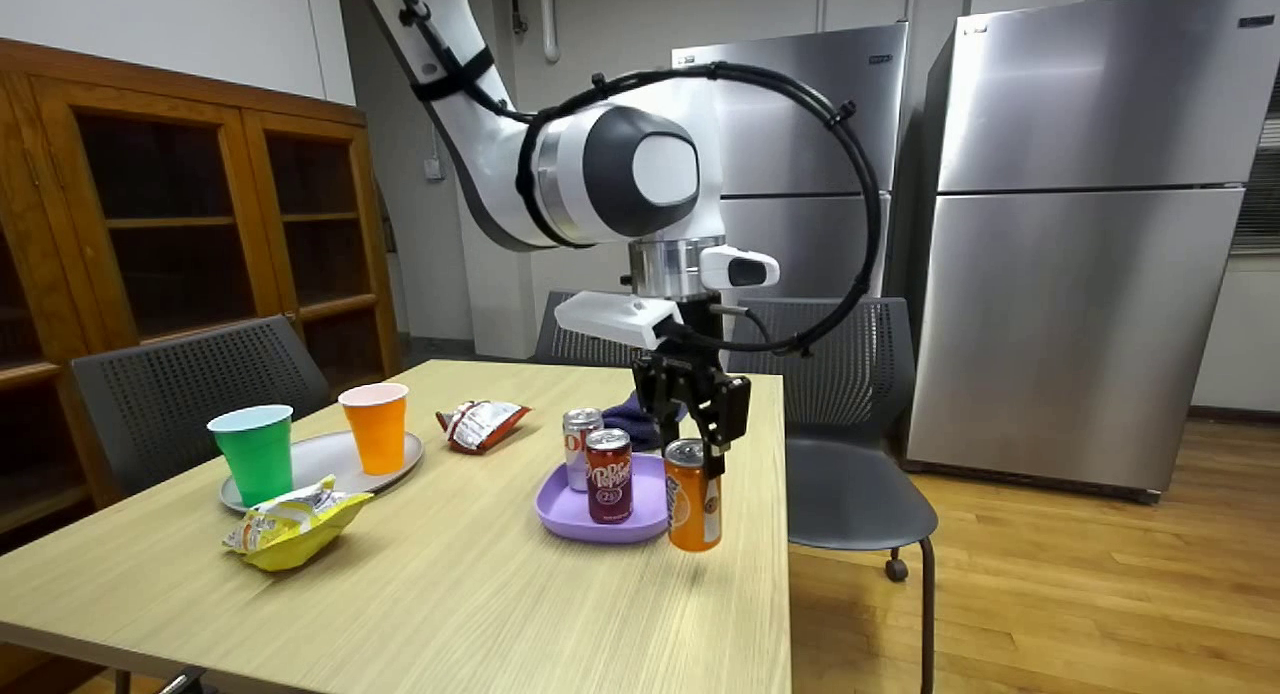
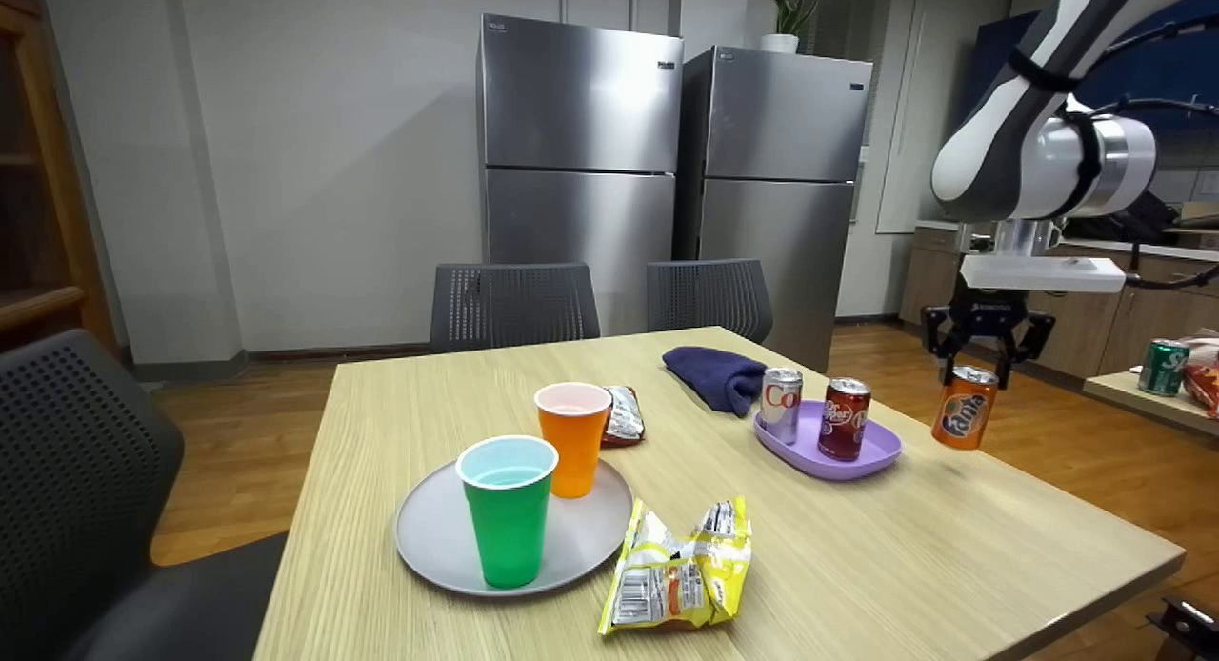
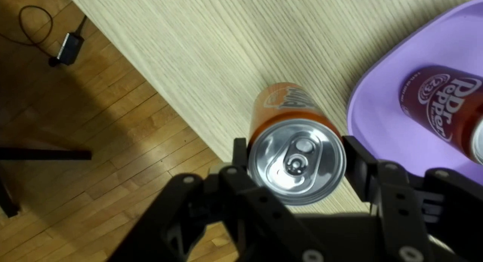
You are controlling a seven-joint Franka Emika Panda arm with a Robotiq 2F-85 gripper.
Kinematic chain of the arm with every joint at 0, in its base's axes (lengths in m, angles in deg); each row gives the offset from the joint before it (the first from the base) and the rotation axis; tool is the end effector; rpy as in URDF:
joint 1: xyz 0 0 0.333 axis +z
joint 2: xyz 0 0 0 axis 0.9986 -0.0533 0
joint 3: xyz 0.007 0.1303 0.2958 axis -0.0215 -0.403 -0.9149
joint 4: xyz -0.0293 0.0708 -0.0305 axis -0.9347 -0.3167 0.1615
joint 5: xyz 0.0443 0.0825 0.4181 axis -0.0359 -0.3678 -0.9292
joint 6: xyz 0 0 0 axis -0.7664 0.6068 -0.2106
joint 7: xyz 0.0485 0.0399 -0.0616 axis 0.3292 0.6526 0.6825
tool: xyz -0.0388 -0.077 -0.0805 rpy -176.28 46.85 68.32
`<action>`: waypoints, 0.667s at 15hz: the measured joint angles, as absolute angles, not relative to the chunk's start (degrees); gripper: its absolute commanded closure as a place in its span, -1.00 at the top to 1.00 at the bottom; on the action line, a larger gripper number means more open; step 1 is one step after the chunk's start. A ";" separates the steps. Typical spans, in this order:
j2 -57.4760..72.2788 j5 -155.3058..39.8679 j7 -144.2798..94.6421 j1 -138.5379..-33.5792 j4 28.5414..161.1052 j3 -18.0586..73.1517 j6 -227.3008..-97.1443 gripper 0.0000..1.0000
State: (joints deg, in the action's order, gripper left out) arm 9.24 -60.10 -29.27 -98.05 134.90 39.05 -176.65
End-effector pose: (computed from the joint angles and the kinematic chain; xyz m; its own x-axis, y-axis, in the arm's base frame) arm 0.4916 -0.2501 0.2069 0.8230 -0.5657 0.0520 -0.5680 -0.8205 0.0648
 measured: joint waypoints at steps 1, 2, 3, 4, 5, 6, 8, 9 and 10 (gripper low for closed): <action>9.60 -60.10 -29.27 -98.01 134.26 39.00 -176.15 -0.24; 9.70 -60.24 -29.40 -97.96 133.44 38.94 -175.53 -0.24; 9.70 -60.54 -29.60 -97.89 132.59 38.83 -175.00 -0.24; 9.65 -60.96 -29.81 -97.85 131.80 38.59 -174.64 -0.24; 9.52 -61.48 -30.01 -97.79 130.97 38.27 -174.31 -0.24; 9.29 -62.01 -30.30 -97.72 130.13 37.89 -173.92 -0.24; 8.40 -63.32 -30.99 -97.46 128.30 37.11 -173.14 -0.24; 7.75 -63.95 -31.32 -97.32 127.38 36.70 -172.87 -0.24; 6.99 -64.49 -31.66 -97.25 126.45 36.25 -172.74 -0.24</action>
State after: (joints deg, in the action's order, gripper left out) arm 6.99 -64.49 -31.66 -97.25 126.45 36.25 -172.74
